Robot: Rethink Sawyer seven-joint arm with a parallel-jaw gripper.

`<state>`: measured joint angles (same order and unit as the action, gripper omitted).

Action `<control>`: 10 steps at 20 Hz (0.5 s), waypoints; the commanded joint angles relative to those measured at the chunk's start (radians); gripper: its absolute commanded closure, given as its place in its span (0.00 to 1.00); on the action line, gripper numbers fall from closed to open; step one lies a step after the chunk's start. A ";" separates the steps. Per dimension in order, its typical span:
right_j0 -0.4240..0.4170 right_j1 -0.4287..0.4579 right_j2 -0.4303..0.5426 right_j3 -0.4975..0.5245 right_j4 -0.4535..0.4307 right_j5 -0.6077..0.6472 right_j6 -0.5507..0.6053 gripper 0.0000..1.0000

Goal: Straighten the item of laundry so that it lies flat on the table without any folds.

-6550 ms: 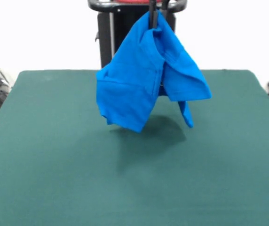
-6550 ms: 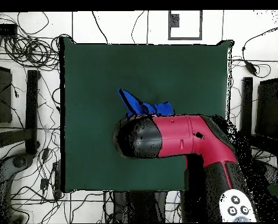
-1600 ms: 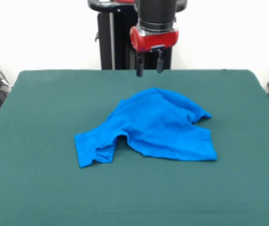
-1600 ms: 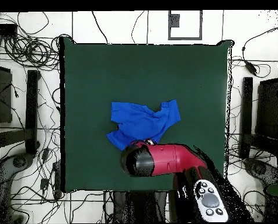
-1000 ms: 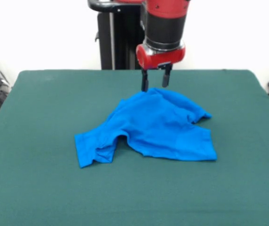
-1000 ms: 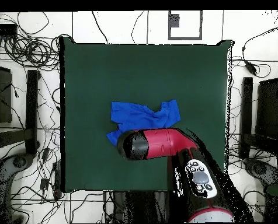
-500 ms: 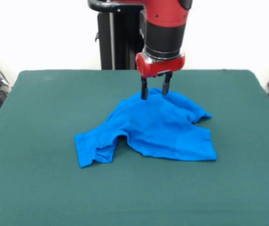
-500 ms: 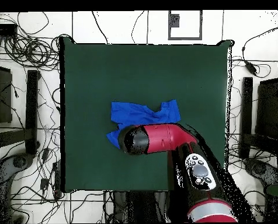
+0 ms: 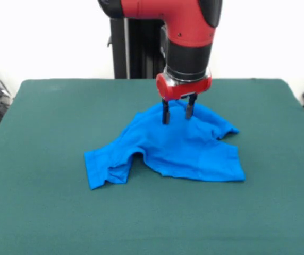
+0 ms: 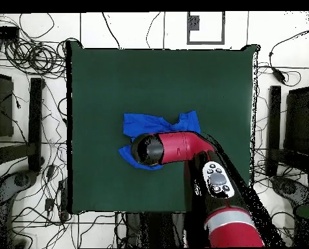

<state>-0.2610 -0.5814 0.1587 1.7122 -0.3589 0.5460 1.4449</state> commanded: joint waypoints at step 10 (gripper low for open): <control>0.047 0.081 0.074 -0.149 0.079 0.176 0.092 0.00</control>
<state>-0.2598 -0.5250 0.1589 1.6555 -0.3458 0.5788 1.4449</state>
